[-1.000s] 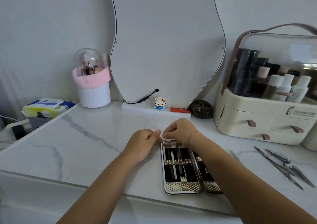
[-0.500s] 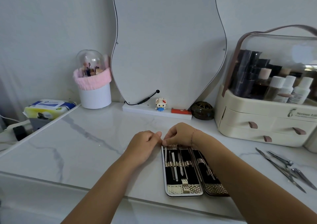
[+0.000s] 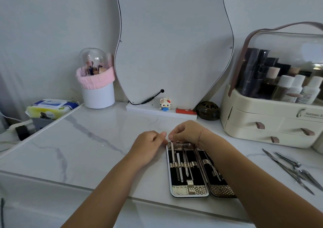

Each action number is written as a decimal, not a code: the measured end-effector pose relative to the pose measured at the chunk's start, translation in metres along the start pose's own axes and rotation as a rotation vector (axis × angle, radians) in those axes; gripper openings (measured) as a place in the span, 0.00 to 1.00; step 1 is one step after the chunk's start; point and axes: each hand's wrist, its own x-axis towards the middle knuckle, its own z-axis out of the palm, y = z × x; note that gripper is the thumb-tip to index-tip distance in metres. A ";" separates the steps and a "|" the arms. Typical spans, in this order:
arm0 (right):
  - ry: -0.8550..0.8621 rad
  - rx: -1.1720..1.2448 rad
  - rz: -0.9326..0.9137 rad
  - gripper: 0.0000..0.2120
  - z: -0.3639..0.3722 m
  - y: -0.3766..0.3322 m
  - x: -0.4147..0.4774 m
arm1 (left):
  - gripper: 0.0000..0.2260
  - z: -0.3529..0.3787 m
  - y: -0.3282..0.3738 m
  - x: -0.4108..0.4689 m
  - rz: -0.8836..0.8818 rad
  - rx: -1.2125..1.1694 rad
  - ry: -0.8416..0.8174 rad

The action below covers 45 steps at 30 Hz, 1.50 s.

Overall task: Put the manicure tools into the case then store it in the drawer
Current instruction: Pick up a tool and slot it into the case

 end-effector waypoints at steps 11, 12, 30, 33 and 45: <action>-0.108 -0.253 -0.219 0.09 -0.009 0.010 -0.022 | 0.17 0.000 0.000 0.001 -0.010 -0.001 -0.008; -0.122 -0.314 -0.252 0.10 -0.011 0.010 -0.024 | 0.17 0.000 -0.001 0.001 -0.008 0.002 -0.007; -0.160 -0.642 -0.399 0.25 -0.012 0.026 -0.040 | 0.16 0.000 -0.001 0.002 -0.013 -0.024 -0.018; -0.165 -0.538 -0.388 0.22 -0.011 0.028 -0.043 | 0.16 0.000 -0.001 0.001 -0.021 -0.023 -0.018; 0.205 -0.229 -0.266 0.12 -0.046 0.049 -0.097 | 0.15 -0.001 -0.006 0.003 0.003 -0.062 -0.026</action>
